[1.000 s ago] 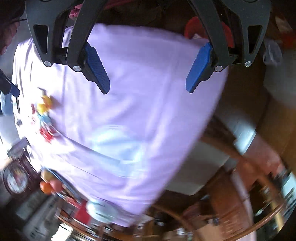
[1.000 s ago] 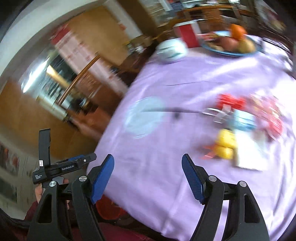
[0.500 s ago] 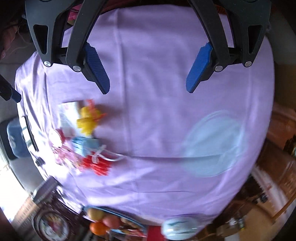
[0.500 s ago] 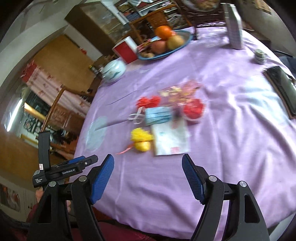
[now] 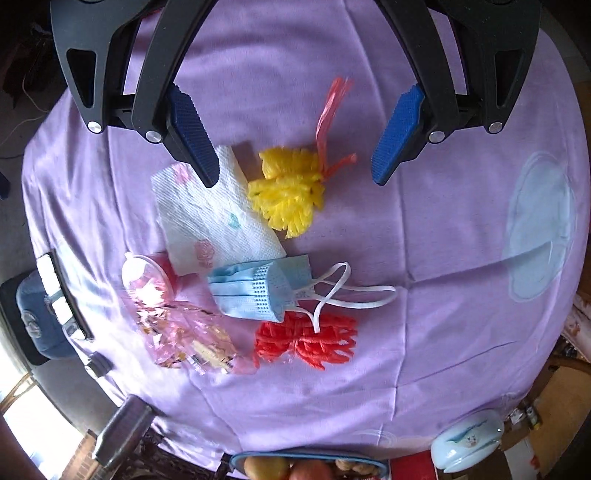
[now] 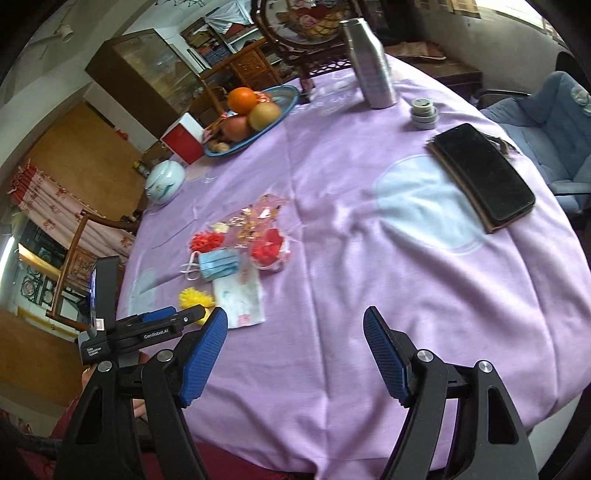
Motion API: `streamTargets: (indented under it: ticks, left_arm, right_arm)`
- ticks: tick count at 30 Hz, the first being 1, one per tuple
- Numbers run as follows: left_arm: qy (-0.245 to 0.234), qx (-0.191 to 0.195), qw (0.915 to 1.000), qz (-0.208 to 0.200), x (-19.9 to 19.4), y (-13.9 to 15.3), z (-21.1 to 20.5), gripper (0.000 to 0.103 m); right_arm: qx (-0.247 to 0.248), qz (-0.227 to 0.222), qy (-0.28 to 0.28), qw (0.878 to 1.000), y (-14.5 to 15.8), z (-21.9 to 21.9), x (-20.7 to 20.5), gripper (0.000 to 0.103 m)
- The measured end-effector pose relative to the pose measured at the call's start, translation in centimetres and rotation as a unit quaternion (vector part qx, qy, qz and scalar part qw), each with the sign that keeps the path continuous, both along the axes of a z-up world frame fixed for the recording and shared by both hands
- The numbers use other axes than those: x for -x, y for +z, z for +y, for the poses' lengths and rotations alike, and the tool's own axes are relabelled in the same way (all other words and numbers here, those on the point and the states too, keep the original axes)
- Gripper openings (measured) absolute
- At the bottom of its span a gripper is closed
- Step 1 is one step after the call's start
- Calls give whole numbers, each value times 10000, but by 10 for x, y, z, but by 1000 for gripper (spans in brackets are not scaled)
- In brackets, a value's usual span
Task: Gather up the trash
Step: 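Grasp the yellow paper flower with the left tool while the right tool grasps the pink floral bag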
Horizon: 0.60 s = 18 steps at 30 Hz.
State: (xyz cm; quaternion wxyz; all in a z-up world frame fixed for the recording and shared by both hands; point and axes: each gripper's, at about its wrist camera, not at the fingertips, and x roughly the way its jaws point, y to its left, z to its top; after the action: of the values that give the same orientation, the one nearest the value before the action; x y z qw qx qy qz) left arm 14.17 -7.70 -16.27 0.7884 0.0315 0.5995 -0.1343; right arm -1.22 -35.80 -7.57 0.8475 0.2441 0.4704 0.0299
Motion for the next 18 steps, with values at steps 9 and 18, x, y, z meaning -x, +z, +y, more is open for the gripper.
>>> streamTargets:
  ticks: [9,18]
  left_arm:
    - [549,-7,9984,-113,7,9,37,35]
    - [1834,-245,9827,-116,46,31,132,35]
  right_arm:
    - [-157,143,553,9982,-10,18,-33,75]
    - [235,54,1533,9879,-20,77,-99,75]
